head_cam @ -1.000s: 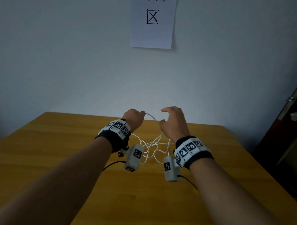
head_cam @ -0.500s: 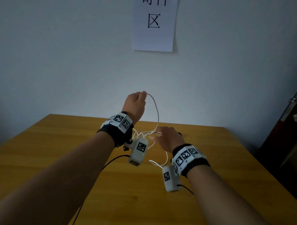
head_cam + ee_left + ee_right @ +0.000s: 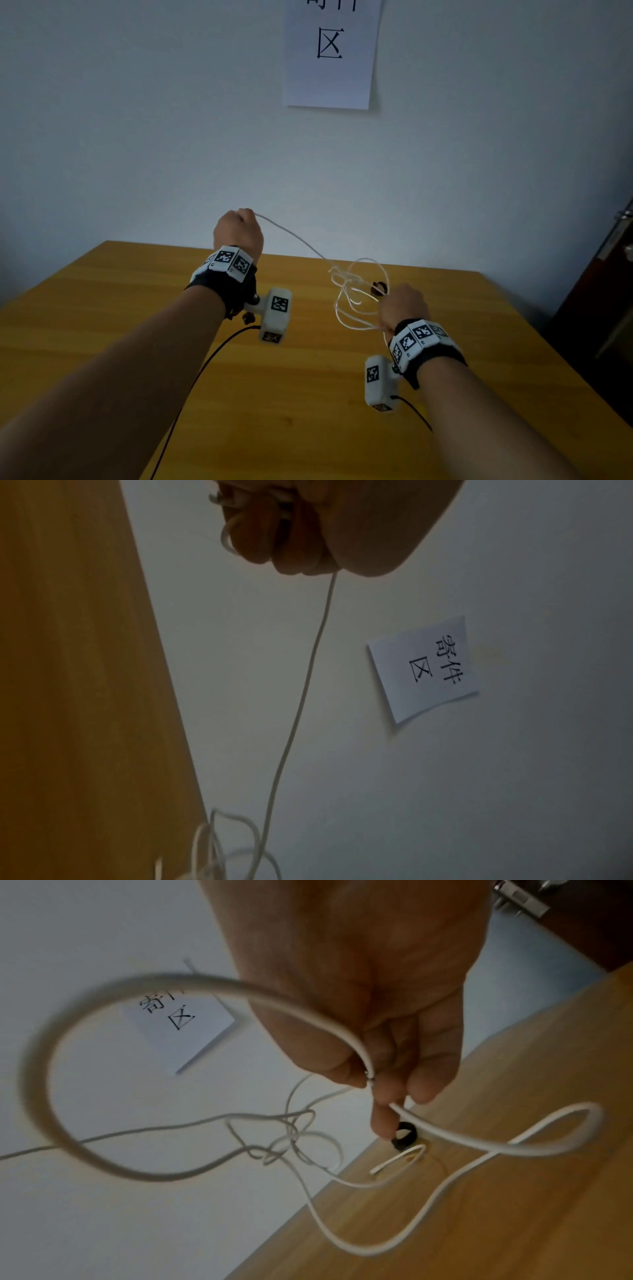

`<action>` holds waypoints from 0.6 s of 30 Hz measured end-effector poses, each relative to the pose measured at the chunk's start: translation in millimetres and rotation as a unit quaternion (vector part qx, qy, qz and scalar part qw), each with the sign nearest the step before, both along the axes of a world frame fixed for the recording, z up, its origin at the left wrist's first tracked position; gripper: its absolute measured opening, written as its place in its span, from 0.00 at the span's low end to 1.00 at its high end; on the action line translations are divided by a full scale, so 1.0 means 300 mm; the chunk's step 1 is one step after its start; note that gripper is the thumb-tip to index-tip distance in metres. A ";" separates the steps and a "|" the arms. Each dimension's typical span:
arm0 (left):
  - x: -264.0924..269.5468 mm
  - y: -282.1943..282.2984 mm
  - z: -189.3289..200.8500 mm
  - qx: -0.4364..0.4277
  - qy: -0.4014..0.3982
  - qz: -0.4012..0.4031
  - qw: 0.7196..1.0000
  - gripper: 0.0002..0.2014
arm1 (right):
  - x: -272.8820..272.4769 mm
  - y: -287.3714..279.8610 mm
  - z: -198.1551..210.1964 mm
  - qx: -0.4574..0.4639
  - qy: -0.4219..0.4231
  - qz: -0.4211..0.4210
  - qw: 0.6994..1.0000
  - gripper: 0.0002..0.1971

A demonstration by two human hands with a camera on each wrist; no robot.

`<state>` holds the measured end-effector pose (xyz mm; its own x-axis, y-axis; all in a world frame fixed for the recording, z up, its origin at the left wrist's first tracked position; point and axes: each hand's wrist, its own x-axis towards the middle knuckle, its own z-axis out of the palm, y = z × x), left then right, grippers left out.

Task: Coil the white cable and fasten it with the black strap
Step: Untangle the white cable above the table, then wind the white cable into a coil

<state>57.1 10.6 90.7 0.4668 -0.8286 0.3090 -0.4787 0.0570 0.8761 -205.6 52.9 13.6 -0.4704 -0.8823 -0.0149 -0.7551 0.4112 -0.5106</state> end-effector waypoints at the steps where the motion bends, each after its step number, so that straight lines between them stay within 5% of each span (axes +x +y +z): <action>1: 0.013 -0.003 -0.004 0.001 0.003 0.013 1.000 0.21 | -0.011 0.001 -0.008 0.014 -0.008 -0.014 1.000 0.13; 13: 0.103 0.006 0.010 0.003 0.046 0.141 0.989 0.21 | -0.113 0.005 -0.050 0.081 0.017 -0.073 0.994 0.20; 18: 0.091 0.009 -0.004 -0.024 0.056 0.122 0.991 0.23 | -0.102 -0.010 -0.047 0.087 0.024 -0.066 0.994 0.12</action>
